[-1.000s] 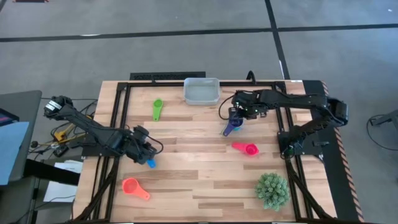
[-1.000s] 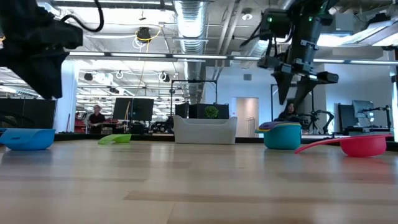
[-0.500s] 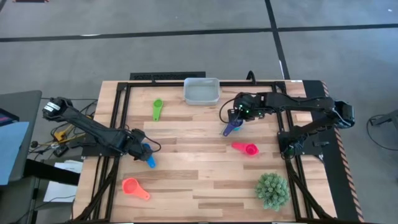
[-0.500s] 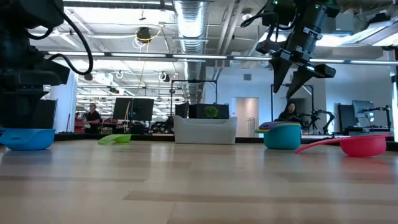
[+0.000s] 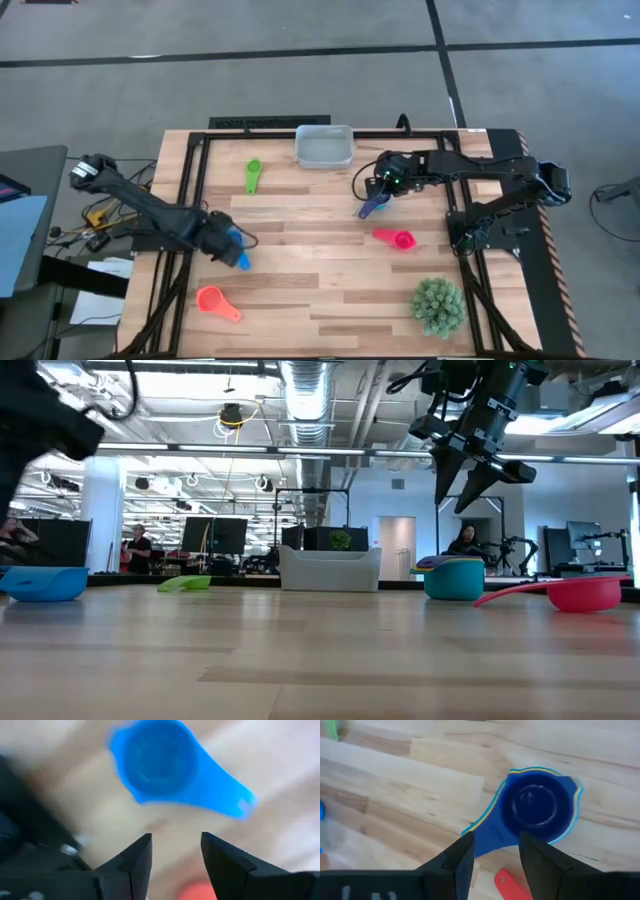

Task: Nest measuring cups in basket
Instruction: Stack the orange measuring cup on top of the purple measuring cup

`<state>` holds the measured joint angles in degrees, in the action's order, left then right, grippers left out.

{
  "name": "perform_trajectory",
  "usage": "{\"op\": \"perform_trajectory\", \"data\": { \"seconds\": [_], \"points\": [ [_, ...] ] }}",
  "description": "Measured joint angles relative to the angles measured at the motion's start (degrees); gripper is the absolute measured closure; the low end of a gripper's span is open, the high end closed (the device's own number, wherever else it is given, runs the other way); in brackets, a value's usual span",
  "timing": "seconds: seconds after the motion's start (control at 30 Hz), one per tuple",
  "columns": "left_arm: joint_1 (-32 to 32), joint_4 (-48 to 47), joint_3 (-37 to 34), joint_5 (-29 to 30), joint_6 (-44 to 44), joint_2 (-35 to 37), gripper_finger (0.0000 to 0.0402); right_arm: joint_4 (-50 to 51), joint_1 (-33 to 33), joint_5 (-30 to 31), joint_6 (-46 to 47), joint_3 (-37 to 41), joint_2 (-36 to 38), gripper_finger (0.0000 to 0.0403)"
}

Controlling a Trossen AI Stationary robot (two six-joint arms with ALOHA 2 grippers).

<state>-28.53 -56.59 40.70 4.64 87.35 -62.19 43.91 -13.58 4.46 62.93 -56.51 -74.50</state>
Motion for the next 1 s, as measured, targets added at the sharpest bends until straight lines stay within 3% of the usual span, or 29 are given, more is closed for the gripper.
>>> {"op": "perform_trajectory", "data": {
  "seconds": [0.17, 0.4, 0.67, 1.0],
  "points": [
    [-11.52, 7.84, -0.52, -3.17, 4.34, -0.17, 0.0244, -1.59, 2.56, 0.23, 1.26, 0.0, -0.02, 0.0223],
    [-22.83, 8.32, -0.6, -2.26, 6.79, -0.81, 0.0244, -5.52, 5.74, 0.45, 2.61, 0.0, -0.03, 0.0227],
    [-26.47, 12.63, -0.62, -1.07, 4.04, -7.83, 0.0244, -6.91, 7.81, 0.46, 3.73, 0.0, -0.04, 0.0227],
    [-26.93, 15.12, -0.62, -7.42, -0.84, -17.92, 0.0246, -6.92, 10.57, 0.4, 5.74, 0.0, -0.04, 0.0232]
  ]
}}
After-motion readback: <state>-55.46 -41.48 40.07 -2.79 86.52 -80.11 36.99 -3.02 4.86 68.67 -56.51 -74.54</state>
